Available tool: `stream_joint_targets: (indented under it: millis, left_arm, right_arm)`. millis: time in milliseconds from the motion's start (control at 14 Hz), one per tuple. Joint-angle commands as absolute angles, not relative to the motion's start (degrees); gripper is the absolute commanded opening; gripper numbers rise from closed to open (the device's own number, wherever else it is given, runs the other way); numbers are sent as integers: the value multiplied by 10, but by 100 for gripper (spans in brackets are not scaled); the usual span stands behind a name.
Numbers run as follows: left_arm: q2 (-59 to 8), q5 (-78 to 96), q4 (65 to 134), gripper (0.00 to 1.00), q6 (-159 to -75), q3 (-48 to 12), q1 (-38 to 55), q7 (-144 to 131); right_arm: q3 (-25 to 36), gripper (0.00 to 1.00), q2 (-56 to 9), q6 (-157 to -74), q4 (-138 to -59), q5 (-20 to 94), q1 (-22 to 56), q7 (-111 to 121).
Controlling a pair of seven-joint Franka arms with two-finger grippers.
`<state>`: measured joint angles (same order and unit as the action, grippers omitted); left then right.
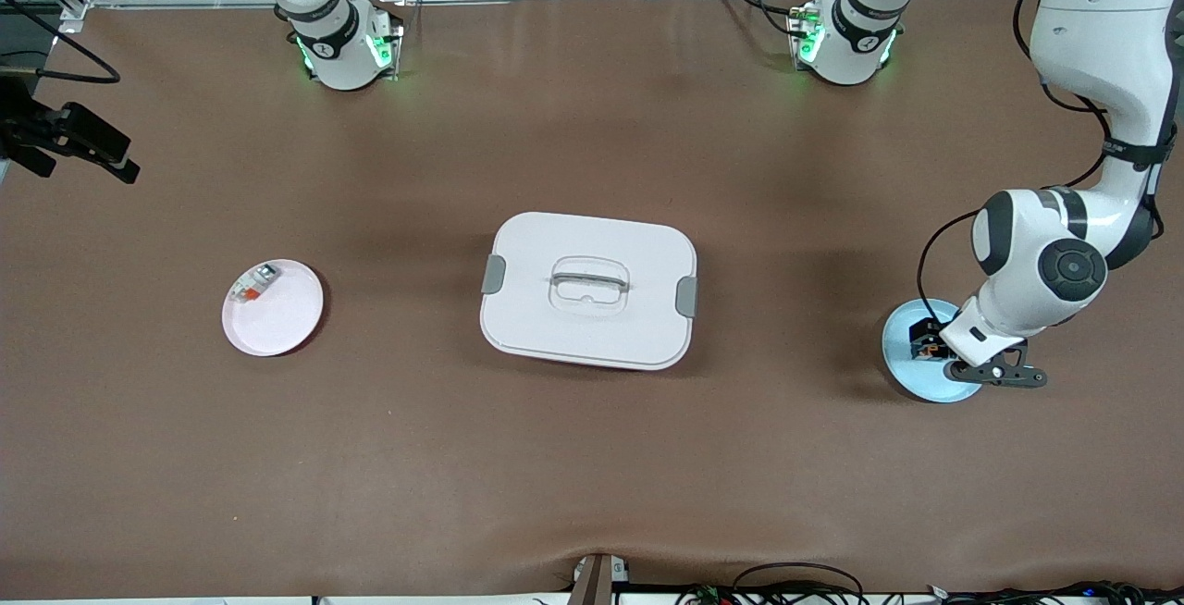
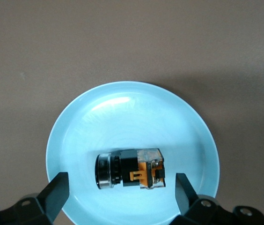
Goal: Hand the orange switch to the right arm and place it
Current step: 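Lower the left gripper onto the orange switch on the blue plate and grasp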
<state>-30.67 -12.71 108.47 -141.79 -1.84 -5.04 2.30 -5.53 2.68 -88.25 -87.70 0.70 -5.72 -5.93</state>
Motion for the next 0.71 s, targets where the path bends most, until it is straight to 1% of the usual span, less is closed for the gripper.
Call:
stream_joint_targets:
  millis: [0,643]
  left_arm:
    - [-318,-142,1078,100,-1431,-20,-57,32]
    - [-343,-142,1073,100,-1448,-20,-57,32]
  right_arm:
    - [-64,100,24,-873,-866,-2,-71,-56]
    - [-66,100,24,-874,-867,0,-65,-59]
